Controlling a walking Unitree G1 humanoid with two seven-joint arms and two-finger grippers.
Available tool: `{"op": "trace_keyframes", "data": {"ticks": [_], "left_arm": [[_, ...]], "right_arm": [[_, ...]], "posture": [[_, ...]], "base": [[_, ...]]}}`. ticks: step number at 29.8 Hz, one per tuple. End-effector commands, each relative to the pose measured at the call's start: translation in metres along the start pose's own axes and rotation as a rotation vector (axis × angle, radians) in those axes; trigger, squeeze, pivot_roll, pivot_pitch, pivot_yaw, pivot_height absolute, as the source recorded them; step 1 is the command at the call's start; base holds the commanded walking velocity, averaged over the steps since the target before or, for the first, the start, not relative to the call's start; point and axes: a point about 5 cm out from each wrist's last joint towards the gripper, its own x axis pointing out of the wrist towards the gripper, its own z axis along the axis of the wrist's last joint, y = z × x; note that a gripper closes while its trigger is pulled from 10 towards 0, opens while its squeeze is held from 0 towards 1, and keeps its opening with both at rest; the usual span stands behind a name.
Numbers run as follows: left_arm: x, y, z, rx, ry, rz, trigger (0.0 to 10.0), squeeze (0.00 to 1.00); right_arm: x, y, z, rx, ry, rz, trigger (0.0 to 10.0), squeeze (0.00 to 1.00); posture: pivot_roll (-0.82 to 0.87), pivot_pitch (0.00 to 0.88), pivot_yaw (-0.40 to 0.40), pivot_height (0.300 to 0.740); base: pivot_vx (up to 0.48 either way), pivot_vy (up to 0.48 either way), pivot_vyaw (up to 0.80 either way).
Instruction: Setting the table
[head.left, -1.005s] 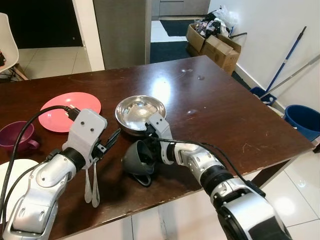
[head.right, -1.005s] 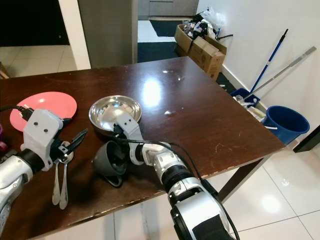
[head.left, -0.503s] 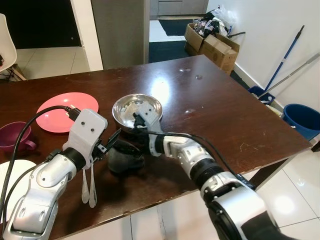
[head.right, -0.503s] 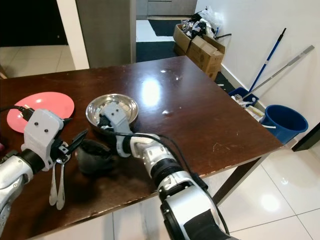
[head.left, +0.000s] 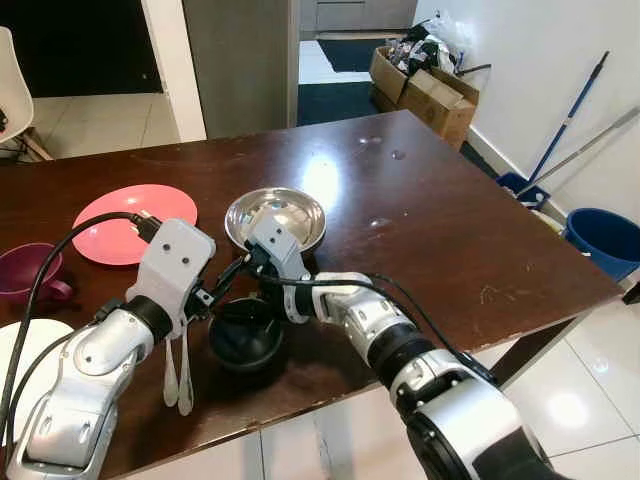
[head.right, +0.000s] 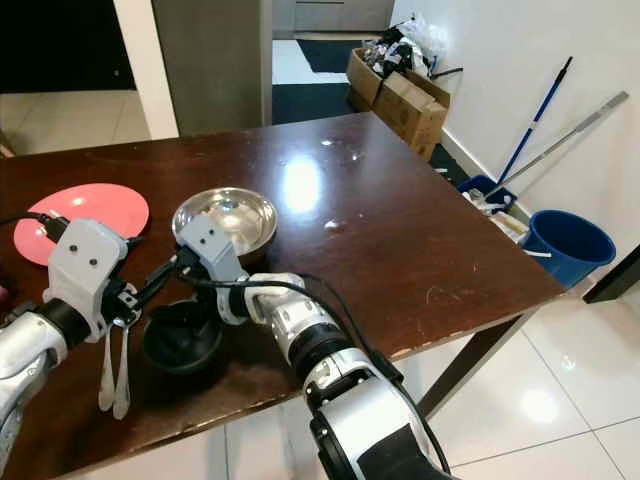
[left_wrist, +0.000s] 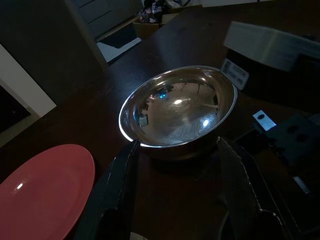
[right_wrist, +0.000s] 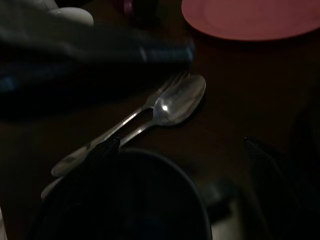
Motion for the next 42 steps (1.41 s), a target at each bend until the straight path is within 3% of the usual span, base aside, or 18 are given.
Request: {"op": "trace_keyframes", "data": {"ticks": [1,8,13,14,18,21,22,25,28,31,33,37,42], "left_arm": [[0.000,-0.003,-0.002,-0.004,0.009,-0.009,10.0,0.00],[0.003,-0.004,-0.001,-0.009,0.004,-0.014,10.0,0.00],[0.004,-0.005,-0.003,-0.031,0.007,-0.011,10.0,0.00],[0.004,-0.008,-0.005,-0.053,0.017,-0.019,10.0,0.00],[0.002,-0.012,-0.010,-0.073,0.039,-0.035,10.0,0.00],[-0.009,-0.004,-0.020,-0.088,0.081,-0.078,10.0,0.00],[-0.009,-0.004,-0.020,-0.088,0.081,-0.078,10.0,0.00],[-0.027,0.015,-0.015,-0.077,0.099,-0.200,10.0,0.00],[-0.050,0.015,-0.010,-0.024,0.154,-0.422,10.0,0.00],[-0.059,0.010,-0.013,-0.016,0.188,-0.511,10.0,0.00],[-0.077,-0.001,-0.025,-0.004,0.284,-0.679,10.0,0.00],[-0.086,-0.002,-0.036,0.007,0.350,-0.757,10.0,0.00],[-0.095,0.012,-0.048,0.035,0.437,-0.779,10.0,0.00]], "right_arm": [[-0.003,-0.001,-0.002,-0.013,0.002,0.000,10.0,0.00],[-0.015,-0.015,0.003,-0.036,-0.022,-0.060,10.0,0.00],[-0.031,-0.027,0.018,-0.120,-0.078,-0.117,10.0,0.00],[-0.042,-0.034,0.030,-0.136,-0.135,-0.152,10.0,0.00],[-0.058,-0.041,0.043,-0.157,-0.205,-0.206,10.0,0.00],[-0.103,-0.052,0.063,-0.181,-0.368,-0.347,10.0,0.00],[-0.103,-0.052,0.063,-0.181,-0.368,-0.347,10.0,0.00],[-0.139,-0.054,0.063,-0.185,-0.457,-0.479,10.0,0.00],[-0.168,-0.053,0.051,-0.142,-0.520,-0.633,10.0,0.00],[-0.174,-0.052,0.045,-0.119,-0.531,-0.672,10.0,0.00],[-0.183,-0.046,0.029,-0.072,-0.532,-0.741,10.0,0.00],[-0.184,-0.040,0.022,-0.044,-0.513,-0.764,10.0,0.00],[-0.184,-0.037,0.022,-0.026,-0.504,-0.774,10.0,0.00]], "posture": [[0.09,0.057,0.019,0.740],[0.08,0.052,0.027,0.740],[0.07,0.053,0.034,0.740],[0.07,0.054,0.037,0.740],[0.06,0.054,0.041,0.740],[0.05,0.058,0.048,0.740],[0.05,0.058,0.048,0.740],[0.06,0.057,0.058,0.740],[0.05,0.054,0.071,0.740],[0.05,0.051,0.080,0.740],[0.04,0.046,0.094,0.740],[0.03,0.043,0.098,0.740],[0.03,0.036,0.093,0.740]], "base": [[0.000,0.000,0.00],[0.000,0.000,0.00],[0.000,0.000,0.00],[0.000,0.000,0.00],[0.000,0.000,0.00],[0.000,0.000,0.00],[0.000,0.000,0.00],[0.000,0.000,0.00],[0.000,0.000,0.00],[0.000,0.000,0.00],[0.000,0.000,0.00],[0.000,0.000,0.00],[0.000,0.000,0.00]]}}
